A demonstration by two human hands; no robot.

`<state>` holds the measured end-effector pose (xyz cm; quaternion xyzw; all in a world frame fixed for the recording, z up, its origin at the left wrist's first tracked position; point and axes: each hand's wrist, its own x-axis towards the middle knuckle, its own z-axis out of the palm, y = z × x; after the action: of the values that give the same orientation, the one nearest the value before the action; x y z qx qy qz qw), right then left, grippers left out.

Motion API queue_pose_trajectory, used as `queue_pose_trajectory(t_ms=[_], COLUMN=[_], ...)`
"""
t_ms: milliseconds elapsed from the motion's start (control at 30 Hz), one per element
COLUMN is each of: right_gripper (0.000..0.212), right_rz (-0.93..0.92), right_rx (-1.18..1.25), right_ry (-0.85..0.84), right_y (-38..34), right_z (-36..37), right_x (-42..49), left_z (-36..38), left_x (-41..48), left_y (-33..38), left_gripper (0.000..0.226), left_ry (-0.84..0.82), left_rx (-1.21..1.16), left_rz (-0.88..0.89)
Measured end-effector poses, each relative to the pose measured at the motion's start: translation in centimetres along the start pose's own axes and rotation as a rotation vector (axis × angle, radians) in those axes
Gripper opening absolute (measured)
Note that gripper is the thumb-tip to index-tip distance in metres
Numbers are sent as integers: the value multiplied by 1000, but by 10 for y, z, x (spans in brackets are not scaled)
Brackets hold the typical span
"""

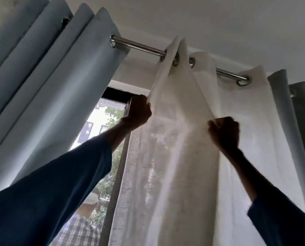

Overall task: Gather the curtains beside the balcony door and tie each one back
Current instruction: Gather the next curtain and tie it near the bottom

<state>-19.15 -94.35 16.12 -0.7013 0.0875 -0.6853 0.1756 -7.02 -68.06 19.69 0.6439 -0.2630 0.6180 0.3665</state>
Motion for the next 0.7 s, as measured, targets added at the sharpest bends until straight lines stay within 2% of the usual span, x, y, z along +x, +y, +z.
queue_pose_trajectory(t_ms=[67,133,300,367,467,533,633,700], right_gripper=[41,46,46,41,16,24,45,43], right_rz=[38,32,-82,-128,-313,-385,-344,-281], right_rx=[45,27,113,233,369,387,401,455], right_ry=[42,52,137,208,261,225,159,117], right_y=[33,59,62,45,7,-21,-63,-91], right_z=[-21,-33,-8,13,39,52,67,73], right_x=[17,27,7,-12,-41,-55,-66,-69], left_z=[4,10,26,26,17,9,-8,-22], left_x=[3,1,-10,-16,-24,-32,-40,-40], left_y=[9,23,46,49,46,40,23,12], left_gripper=[37,26,18,18,8,13,33,49], left_ry=[-11,-12,40,99,190,205,171,122], left_rx=[24,18,-3,14,81,149,248,248], left_rz=[12,30,52,39,11,30,166,264])
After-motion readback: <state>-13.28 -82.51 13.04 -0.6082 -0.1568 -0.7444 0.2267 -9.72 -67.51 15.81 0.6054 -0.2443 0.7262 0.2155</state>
